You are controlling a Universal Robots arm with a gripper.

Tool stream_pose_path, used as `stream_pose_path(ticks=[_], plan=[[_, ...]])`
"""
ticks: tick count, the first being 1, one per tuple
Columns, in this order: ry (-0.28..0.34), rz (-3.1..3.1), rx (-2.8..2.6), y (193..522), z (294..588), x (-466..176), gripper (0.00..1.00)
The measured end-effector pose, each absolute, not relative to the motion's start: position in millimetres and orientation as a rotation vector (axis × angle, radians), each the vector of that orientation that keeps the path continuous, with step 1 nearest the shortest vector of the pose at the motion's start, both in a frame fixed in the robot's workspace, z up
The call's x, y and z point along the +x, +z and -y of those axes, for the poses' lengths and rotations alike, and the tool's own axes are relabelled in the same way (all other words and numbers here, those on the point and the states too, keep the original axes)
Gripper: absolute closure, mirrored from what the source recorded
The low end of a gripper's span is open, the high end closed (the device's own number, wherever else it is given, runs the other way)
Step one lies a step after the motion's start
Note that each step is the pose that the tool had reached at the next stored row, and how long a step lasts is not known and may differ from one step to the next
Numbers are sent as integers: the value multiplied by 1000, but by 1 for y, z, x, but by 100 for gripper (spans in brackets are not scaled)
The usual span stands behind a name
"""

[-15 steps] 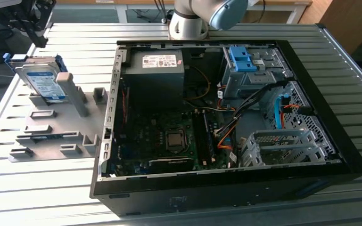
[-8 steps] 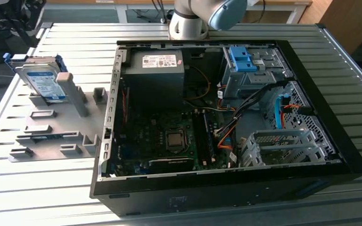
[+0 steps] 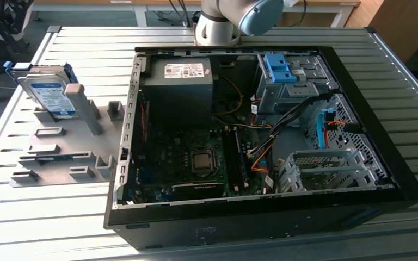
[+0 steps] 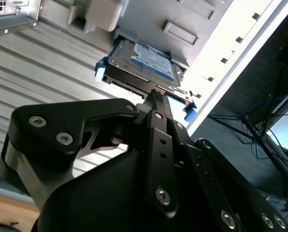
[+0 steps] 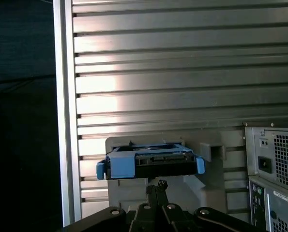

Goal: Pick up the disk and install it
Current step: 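Reach for the disk, then pick up the disk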

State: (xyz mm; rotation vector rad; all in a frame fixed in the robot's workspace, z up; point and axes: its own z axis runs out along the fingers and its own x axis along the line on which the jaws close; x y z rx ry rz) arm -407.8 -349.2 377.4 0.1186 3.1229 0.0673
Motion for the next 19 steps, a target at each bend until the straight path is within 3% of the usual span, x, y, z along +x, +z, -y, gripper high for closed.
stream_pose_path(ticks=[19], plan=[[67,-3123,119,377,347,-424,89]])
